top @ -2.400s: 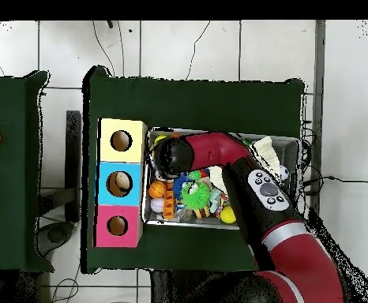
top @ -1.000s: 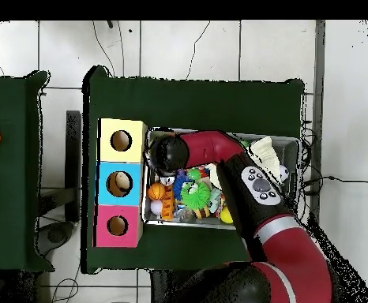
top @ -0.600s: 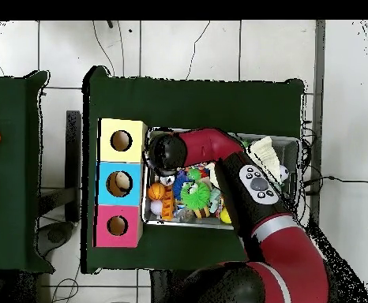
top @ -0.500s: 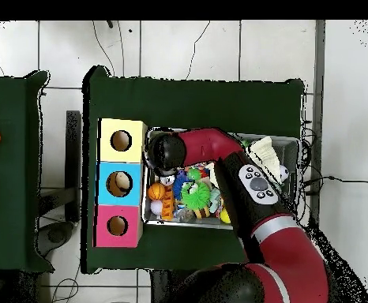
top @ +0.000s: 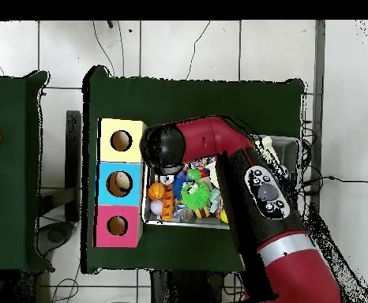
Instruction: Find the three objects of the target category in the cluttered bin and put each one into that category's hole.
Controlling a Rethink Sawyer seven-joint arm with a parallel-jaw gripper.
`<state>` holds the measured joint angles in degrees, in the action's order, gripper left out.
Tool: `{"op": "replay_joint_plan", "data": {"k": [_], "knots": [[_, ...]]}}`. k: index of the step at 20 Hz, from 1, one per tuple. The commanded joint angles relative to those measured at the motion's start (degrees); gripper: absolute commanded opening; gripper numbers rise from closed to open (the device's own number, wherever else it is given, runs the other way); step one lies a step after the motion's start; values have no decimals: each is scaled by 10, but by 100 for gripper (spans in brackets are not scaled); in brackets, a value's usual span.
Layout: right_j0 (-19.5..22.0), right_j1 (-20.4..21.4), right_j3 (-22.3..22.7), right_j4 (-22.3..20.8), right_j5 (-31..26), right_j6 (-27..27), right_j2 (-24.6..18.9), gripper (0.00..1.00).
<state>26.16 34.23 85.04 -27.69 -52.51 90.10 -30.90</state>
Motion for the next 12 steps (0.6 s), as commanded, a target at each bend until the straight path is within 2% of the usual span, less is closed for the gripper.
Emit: {"op": "replay_joint_plan", "data": {"k": [1, 3, 12], "knots": [[-4, 77, 33, 5, -71, -77, -19, 0], [-9, 81, 36, 4, -90, -74, -12, 0], [-12, 63, 54, 5, -34, -46, -17, 0]]}}
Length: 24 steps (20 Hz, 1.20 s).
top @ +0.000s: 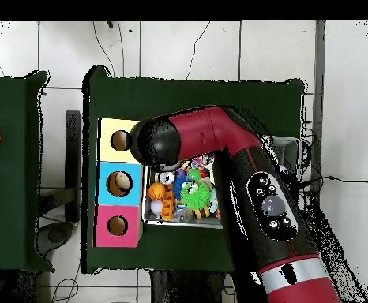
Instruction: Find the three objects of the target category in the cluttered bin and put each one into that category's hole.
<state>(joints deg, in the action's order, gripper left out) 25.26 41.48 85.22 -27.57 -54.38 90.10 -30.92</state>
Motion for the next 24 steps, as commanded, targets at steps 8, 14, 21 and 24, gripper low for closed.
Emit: {"op": "replay_joint_plan", "data": {"k": [8, 14, 21, 24], "knots": [[-6, -1, 70, 30, -4, -32, -32, 0], [-29, 11, 66, 47, -15, -17, -32, 0], [-57, 36, 70, 73, -20, 9, -29, 0], [-71, 37, 57, 86, -21, 17, -25, 0]]}}
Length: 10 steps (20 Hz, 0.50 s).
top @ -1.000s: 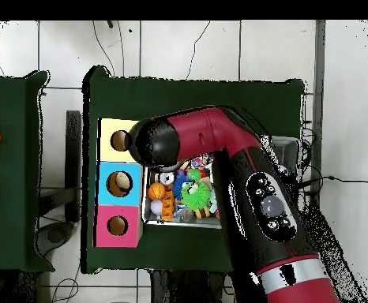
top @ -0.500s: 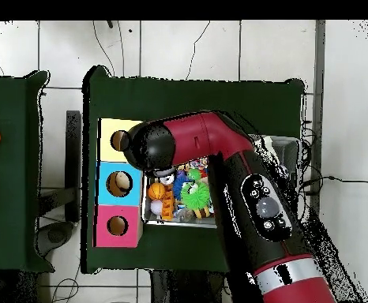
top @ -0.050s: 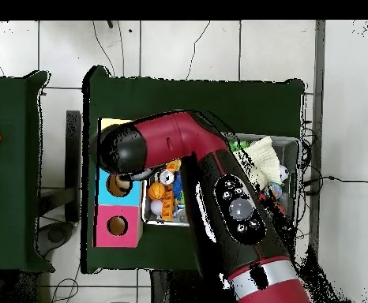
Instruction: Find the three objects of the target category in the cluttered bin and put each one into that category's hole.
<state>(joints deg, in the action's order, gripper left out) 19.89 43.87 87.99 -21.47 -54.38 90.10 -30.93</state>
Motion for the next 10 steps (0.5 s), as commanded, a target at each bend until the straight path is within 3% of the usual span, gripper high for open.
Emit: {"op": "replay_joint_plan", "data": {"k": [1, 10], "knots": [[-21, 10, 23, 27, -21, 18, -23, 0], [-46, -13, 11, 21, 8, 25, 4, 0]]}}
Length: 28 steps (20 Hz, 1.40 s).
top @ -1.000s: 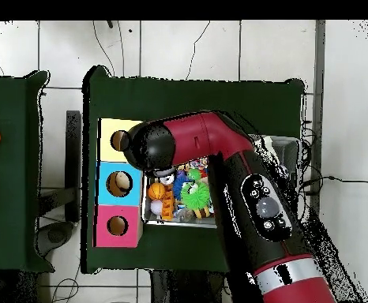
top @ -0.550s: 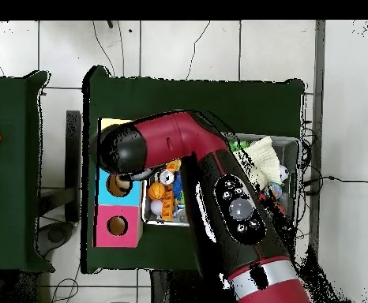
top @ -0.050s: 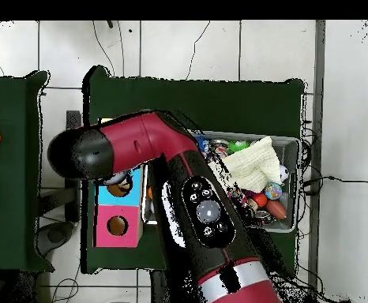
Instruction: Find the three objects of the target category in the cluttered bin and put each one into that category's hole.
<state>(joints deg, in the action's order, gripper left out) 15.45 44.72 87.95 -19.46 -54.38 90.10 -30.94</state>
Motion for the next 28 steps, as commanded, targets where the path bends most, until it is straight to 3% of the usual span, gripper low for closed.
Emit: {"op": "replay_joint_plan", "data": {"k": [1, 17, 28], "knots": [[-2, -24, 12, -2, 14, 25, 7, 0], [-13, -55, 15, -29, 59, 36, 29, 0], [-14, -68, 31, -9, 29, 46, 34, 0]]}}
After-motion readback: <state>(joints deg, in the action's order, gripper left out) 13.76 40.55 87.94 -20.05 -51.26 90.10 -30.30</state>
